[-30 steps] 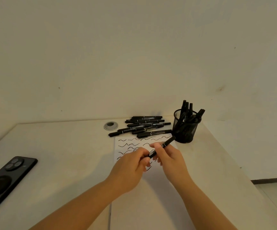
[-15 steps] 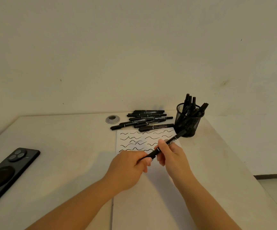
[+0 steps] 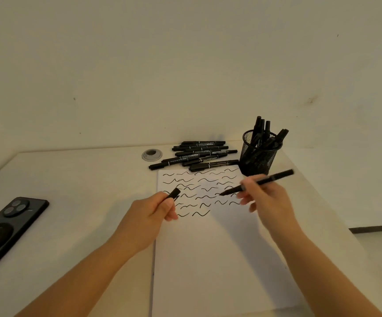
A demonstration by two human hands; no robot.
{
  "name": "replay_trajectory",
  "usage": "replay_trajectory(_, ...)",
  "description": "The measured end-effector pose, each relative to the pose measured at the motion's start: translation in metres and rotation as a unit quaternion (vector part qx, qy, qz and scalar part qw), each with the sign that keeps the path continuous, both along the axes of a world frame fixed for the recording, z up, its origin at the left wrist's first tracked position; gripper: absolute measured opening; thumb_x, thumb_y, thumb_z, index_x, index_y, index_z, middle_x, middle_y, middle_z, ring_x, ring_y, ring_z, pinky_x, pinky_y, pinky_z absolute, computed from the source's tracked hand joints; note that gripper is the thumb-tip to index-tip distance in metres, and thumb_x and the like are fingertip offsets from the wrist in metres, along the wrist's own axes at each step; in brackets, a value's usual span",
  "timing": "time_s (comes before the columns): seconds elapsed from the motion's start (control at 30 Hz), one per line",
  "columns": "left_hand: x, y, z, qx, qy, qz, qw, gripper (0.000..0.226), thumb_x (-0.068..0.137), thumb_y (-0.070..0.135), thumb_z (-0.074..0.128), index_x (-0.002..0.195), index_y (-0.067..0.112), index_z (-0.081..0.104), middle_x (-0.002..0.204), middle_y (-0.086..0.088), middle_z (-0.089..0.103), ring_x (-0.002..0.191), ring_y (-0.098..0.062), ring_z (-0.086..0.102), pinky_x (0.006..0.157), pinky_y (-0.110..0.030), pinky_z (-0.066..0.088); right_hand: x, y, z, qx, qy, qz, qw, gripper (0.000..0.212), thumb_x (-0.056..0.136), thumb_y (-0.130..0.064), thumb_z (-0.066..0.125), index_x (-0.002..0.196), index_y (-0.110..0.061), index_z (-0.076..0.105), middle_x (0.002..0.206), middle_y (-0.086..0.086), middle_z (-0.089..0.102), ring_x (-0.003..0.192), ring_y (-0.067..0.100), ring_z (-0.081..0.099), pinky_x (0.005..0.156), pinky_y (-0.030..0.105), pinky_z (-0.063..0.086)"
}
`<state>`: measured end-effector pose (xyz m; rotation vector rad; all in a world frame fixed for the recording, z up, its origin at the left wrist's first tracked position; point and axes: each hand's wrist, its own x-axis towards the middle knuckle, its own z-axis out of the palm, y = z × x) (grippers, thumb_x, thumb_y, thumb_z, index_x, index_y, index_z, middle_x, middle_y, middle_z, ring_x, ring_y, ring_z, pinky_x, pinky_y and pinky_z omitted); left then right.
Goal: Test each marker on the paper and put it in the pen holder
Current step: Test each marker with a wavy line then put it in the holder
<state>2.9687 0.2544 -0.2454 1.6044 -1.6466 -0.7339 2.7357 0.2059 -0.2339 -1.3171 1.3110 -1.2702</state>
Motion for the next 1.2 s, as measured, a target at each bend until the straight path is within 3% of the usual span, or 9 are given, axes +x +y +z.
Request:
replay_trajectory(0.07, -0.004, -0.002, -0.006, -0.031, -0.078, -0.003, 0.996, 0.024, 0.095, 0.028, 0.040, 0.083, 0.027, 0.060, 0.073, 0.018, 0.066, 0.071, -0.003, 0.061, 0.066, -0.022, 0.045, 0.008, 0.006, -0.011, 0.002, 0.017, 0.047, 0.999, 0.012, 0.088, -0.017, 0.057, 0.078, -0.017, 0.064, 0.063, -0.002, 0.071, 0.057, 0.007, 0.064, 0.046, 0.016, 0.046)
replay_trajectory(0.17, -0.007, -0.002, -0.015, -0.058, -0.147, -0.018, 0.987, 0.019, 0.095, 0.032, 0.041, 0.091, 0.031, 0.060, 0.079, 0.012, 0.058, 0.068, -0.004, 0.052, 0.057, -0.015, 0.033, 0.007, 0.010, -0.028, -0.016, 0.061, 0.010, 0.998, 0.016, 0.087, -0.016, 0.059, 0.073, -0.021, 0.064, 0.063, -0.004, 0.071, 0.056, 0.005, 0.063, 0.056, 0.015, 0.046)
replay_trajectory(0.33, -0.003, -0.002, -0.019, -0.061, -0.124, -0.016, 0.990, 0.019, 0.094, 0.030, 0.042, 0.092, 0.029, 0.062, 0.071, 0.018, 0.051, 0.065, 0.003, 0.048, 0.058, -0.013, 0.033, 0.005, 0.006, -0.034, -0.013, 0.087, -0.007, 0.996, 0.019, 0.084, -0.020, 0.057, 0.069, -0.031, 0.063, 0.063, -0.006, 0.070, 0.057, 0.006, 0.063, 0.064, 0.025, 0.047)
replay_trajectory(0.47, -0.002, -0.004, -0.022, -0.048, -0.118, -0.019, 0.992, 0.020, 0.094, 0.033, 0.041, 0.089, 0.034, 0.060, 0.081, 0.006, 0.059, 0.062, -0.004, 0.049, 0.054, -0.016, 0.028, 0.009, 0.007, -0.035, -0.025, 0.109, 0.037, 0.993, 0.023, 0.085, -0.021, 0.057, 0.071, -0.040, 0.061, 0.063, -0.008, 0.070, 0.060, 0.005, 0.063, 0.066, 0.028, 0.050)
replay_trajectory(0.63, -0.001, -0.002, -0.024, -0.043, -0.105, -0.017, 0.993, 0.020, 0.094, 0.031, 0.042, 0.090, 0.033, 0.062, 0.076, 0.008, 0.055, 0.060, 0.000, 0.048, 0.054, -0.015, 0.030, 0.004, 0.004, -0.038, -0.048, 0.137, 0.000, 0.989, 0.019, 0.083, -0.019, 0.055, 0.070, -0.033, 0.058, 0.060, -0.010, 0.065, 0.057, 0.003, 0.057, 0.055, 0.012, 0.041)
replay_trajectory(0.7, -0.001, -0.002, -0.025, -0.041, -0.108, -0.017, 0.993, 0.021, 0.094, 0.032, 0.042, 0.091, 0.033, 0.062, 0.076, 0.007, 0.056, 0.060, -0.001, 0.048, 0.054, -0.015, 0.031, 0.001, 0.005, -0.038, -0.047, 0.139, -0.022, 0.989, 0.019, 0.083, -0.018, 0.054, 0.068, -0.030, 0.057, 0.060, -0.005, 0.063, 0.054, 0.007, 0.053, 0.051, 0.013, 0.038)
replay_trajectory(0.9, -0.003, -0.001, -0.025, -0.054, -0.130, -0.019, 0.990, 0.019, 0.093, 0.035, 0.043, 0.094, 0.029, 0.061, 0.075, 0.002, 0.055, 0.065, -0.006, 0.048, 0.055, -0.018, 0.033, -0.008, 0.008, -0.024, -0.065, 0.036, -0.099, 0.992, 0.016, 0.088, -0.017, 0.054, 0.076, -0.026, 0.058, 0.060, -0.004, 0.064, 0.056, 0.003, 0.058, 0.057, 0.023, 0.045)
replay_trajectory(1.03, -0.005, 0.001, -0.023, -0.076, -0.145, -0.027, 0.986, 0.020, 0.093, 0.034, 0.044, 0.097, 0.026, 0.062, 0.071, 0.011, 0.050, 0.068, -0.003, 0.046, 0.057, -0.014, 0.032, 0.002, 0.008, -0.011, -0.032, -0.028, -0.078, 0.996, 0.015, 0.088, -0.014, 0.055, 0.076, -0.021, 0.058, 0.054, -0.008, 0.064, 0.050, 0.002, 0.054, 0.045, 0.016, 0.043)
replay_trajectory(1.2, -0.006, 0.001, -0.020, -0.088, -0.143, -0.037, 0.985, 0.017, 0.092, 0.032, 0.047, 0.096, 0.025, 0.062, 0.065, 0.019, 0.044, 0.070, 0.003, 0.044, 0.062, -0.009, 0.032, 0.025, 0.013, 0.003, -0.013, -0.097, -0.007, 0.995, 0.015, 0.086, -0.012, 0.058, 0.073, -0.020, 0.060, 0.051, -0.005, 0.058, 0.046, 0.006, 0.050, 0.043, 0.018, 0.043)
